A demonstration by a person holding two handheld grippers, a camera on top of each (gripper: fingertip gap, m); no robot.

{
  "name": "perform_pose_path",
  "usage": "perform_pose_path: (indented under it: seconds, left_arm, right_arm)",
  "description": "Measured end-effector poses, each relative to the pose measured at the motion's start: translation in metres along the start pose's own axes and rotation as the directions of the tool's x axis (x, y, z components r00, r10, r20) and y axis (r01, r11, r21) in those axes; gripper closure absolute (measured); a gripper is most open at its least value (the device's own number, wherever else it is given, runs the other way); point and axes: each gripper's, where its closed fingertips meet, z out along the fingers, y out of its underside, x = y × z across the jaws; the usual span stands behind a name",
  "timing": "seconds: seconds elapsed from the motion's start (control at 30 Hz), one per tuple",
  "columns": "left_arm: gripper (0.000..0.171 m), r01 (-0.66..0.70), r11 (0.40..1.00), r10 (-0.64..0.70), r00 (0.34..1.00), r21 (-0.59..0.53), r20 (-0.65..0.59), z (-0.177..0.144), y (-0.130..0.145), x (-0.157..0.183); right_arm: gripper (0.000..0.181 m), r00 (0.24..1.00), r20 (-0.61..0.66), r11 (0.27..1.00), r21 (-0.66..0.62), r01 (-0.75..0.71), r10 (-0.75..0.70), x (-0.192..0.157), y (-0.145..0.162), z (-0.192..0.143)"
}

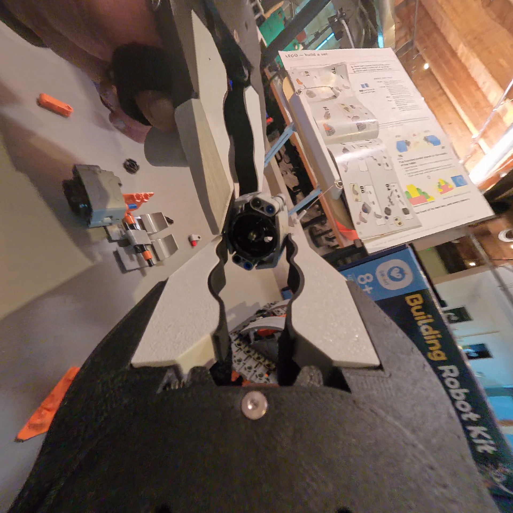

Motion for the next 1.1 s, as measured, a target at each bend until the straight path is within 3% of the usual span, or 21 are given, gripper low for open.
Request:
perform_pose_path:
  seconds: [0.17, 0.33, 0.73, 1.1]
  left_arm:
    - [0.14, 0.137, 0.99, -0.129, 0.98, 0.041, -0.153, -0.003, -0.004, 0.005]
    - [0.147, 0.173, 0.984, -0.156, 0.957, 0.05, -0.244, -0.007, -0.005, 0.011]
    - [0.147, -0.025, 0.999, 0.02, 0.987, -0.024, -0.159, -0.008, 0.004, 0.014]
    - [0.147, -0.193, 0.979, 0.18, 0.968, -0.063, -0.173, -0.008, 0.013, 0.024]
  right_arm:
    - [0.142, 0.992, 0.073, 0.993, 0.051, -0.111, 0.107, -0.001, -0.006, -0.004]
    - [0.142, 0.965, 0.17, 0.969, 0.114, -0.221, 0.2, -0.002, -0.013, -0.011]
    - [0.141, 0.925, 0.295, 0.943, 0.157, -0.294, 0.239, -0.01, -0.019, -0.017]
    - [0.151, 0.843, 0.453, 0.889, 0.197, -0.413, 0.291, -0.017, -0.028, -0.028]
